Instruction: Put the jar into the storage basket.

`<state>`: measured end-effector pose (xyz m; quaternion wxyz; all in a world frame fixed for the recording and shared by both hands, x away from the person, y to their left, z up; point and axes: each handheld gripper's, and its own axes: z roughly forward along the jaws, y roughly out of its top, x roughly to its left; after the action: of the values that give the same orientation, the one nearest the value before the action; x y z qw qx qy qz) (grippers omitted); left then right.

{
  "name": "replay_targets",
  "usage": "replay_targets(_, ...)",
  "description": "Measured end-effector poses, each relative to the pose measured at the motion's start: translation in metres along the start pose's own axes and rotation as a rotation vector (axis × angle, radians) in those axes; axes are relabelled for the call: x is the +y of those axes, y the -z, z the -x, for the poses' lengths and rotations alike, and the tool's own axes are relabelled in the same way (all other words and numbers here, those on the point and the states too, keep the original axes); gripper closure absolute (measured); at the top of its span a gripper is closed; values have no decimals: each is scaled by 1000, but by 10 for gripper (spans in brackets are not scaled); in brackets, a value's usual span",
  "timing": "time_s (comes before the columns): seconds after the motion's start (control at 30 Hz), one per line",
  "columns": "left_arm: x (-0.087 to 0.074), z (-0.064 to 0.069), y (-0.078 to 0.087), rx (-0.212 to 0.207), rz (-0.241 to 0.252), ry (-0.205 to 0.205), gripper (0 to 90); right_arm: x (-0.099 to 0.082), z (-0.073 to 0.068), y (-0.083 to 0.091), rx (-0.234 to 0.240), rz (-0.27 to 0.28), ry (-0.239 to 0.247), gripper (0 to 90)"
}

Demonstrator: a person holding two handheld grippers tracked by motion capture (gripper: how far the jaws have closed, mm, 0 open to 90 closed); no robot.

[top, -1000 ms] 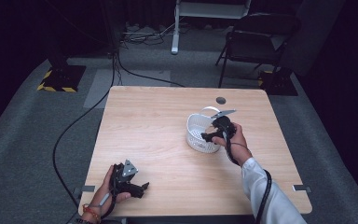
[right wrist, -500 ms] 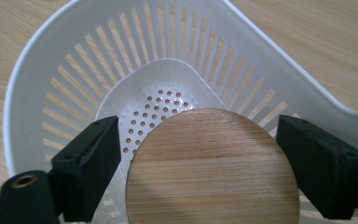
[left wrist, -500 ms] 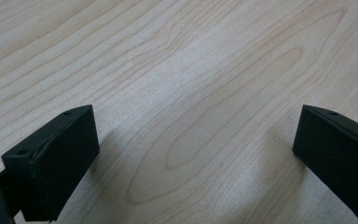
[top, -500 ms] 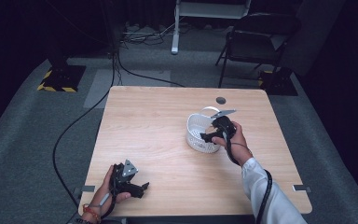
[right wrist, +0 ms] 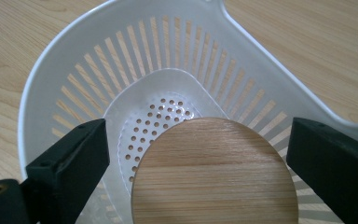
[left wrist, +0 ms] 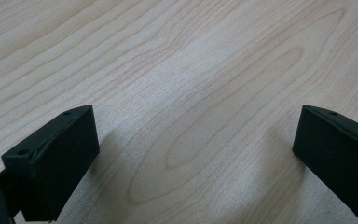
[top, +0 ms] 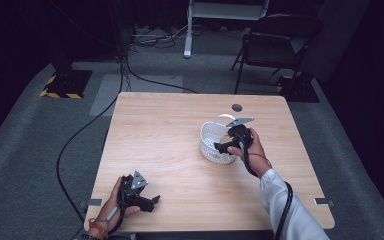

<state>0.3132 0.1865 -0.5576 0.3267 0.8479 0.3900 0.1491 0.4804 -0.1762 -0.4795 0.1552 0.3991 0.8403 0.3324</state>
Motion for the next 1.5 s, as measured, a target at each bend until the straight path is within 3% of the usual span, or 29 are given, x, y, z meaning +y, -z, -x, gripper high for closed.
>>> replay_targets(0.27, 0, 0, 0, 0, 0, 0, 0, 0, -1, 3, 0, 18, 50, 42)
replay_targets(0.5, 0, 0, 0, 0, 0, 0, 0, 1, -3, 8, -35, 12, 114, 44)
replay_targets(0.77, 0, 0, 0, 0, 0, 0, 1, 2, -3, 15, -25, 17, 140, 47)
replay_targets(1.5, 0, 0, 0, 0, 0, 1, 0, -1, -4, 56, -34, 25, 283, 37)
